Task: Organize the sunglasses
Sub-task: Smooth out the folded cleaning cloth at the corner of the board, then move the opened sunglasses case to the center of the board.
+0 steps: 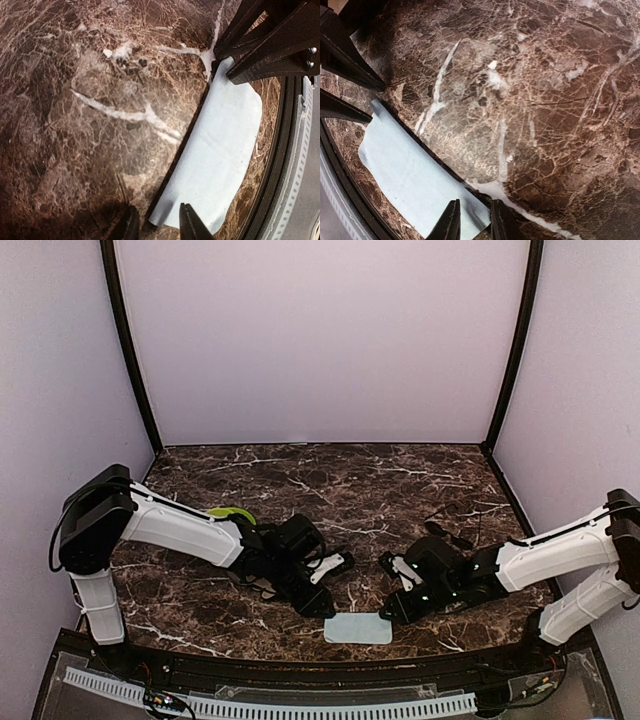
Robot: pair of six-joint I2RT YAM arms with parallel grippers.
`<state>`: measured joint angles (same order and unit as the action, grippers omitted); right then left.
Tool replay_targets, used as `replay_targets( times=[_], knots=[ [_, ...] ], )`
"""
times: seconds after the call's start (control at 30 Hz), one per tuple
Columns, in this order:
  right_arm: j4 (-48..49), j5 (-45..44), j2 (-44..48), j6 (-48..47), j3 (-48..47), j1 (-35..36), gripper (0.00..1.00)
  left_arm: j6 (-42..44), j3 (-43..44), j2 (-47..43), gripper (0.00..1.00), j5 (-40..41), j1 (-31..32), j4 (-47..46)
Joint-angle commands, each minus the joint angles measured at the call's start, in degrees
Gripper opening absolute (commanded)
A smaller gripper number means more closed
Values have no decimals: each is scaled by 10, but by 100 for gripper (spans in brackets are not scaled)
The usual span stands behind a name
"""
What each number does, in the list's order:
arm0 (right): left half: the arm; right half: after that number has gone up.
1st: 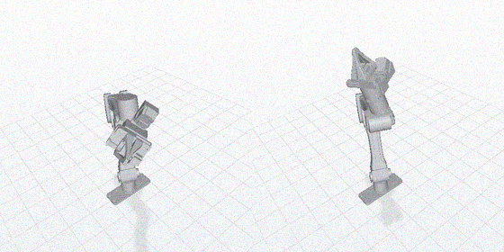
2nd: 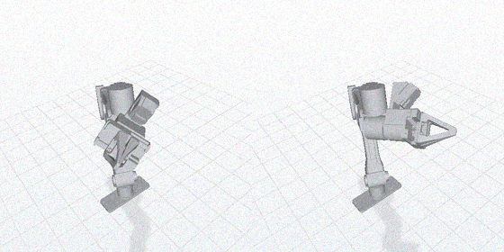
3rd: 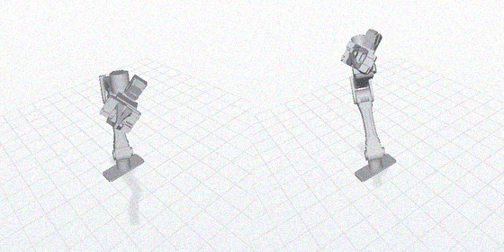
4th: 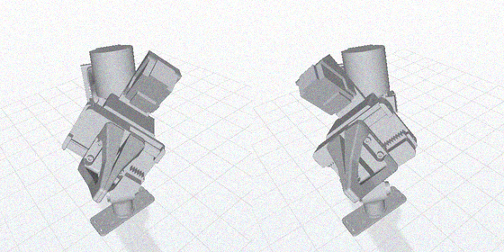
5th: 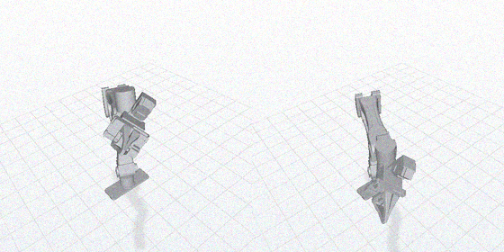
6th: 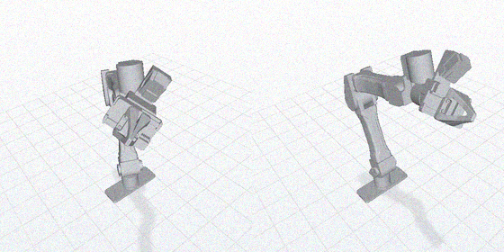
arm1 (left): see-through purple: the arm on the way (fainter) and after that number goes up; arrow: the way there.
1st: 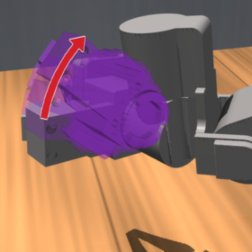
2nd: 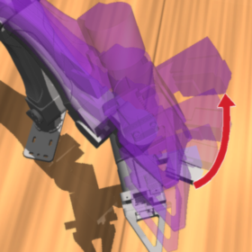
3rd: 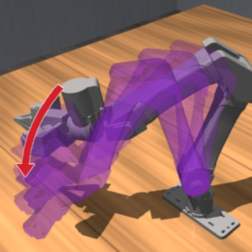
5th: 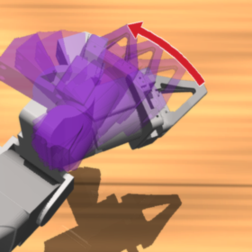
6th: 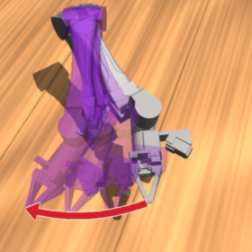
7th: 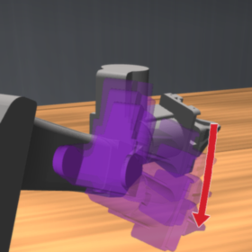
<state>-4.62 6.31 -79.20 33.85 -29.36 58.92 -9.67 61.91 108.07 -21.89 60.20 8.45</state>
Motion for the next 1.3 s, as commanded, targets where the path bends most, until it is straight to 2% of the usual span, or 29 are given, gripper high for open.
replay_targets(
  times=[0.0, 0.2, 0.4, 0.6, 0.83, 0.97, 1.13, 1.27],
  knots=[
    [-9, -3, -6, -7, -2, -4, 23, 1, -4, -19, 33, 18, -1, 3],
    [-9, -2, -13, -9, -3, -5, 23, -3, -7, -89, 43, 43, -1, -15],
    [-10, -2, -8, -10, -3, -5, 23, -9, 5, -127, 44, 149, -10, 18],
    [-9, -2, -7, -10, -2, -5, 23, -5, 40, -105, 45, 238, -30, 89],
    [-9, -4, -6, -9, 0, -6, 23, 9, 73, -51, 44, 227, -41, 127],
    [-10, -3, -4, -8, 1, -6, 23, 25, 101, -19, 38, 215, -41, 148],
    [-12, -2, 0, -6, 1, -6, 23, 58, 118, -4, 23, 208, -41, 158],
    [-15, -3, 3, -7, 1, -6, 23, 94, 115, -4, 15, 182, -35, 151]
  ],
)
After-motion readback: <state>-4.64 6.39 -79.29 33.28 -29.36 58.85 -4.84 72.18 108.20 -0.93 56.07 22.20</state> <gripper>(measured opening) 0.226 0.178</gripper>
